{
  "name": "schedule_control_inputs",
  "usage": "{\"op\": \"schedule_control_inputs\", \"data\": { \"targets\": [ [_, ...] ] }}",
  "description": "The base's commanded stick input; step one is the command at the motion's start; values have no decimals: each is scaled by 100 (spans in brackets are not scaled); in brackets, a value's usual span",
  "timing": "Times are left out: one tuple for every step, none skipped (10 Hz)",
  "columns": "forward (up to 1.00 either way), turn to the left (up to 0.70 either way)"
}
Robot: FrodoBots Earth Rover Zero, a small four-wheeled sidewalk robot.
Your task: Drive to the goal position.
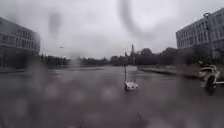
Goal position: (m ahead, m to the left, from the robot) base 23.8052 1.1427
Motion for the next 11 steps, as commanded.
{"op": "schedule_control_inputs", "data": {
  "targets": [
    [100,0],
    [100,0],
    [100,0],
    [100,0],
    [100,0],
    [100,0],
    [100,0],
    [100,0],
    [100,0],
    [100,0],
    [100,0]
  ]
}}
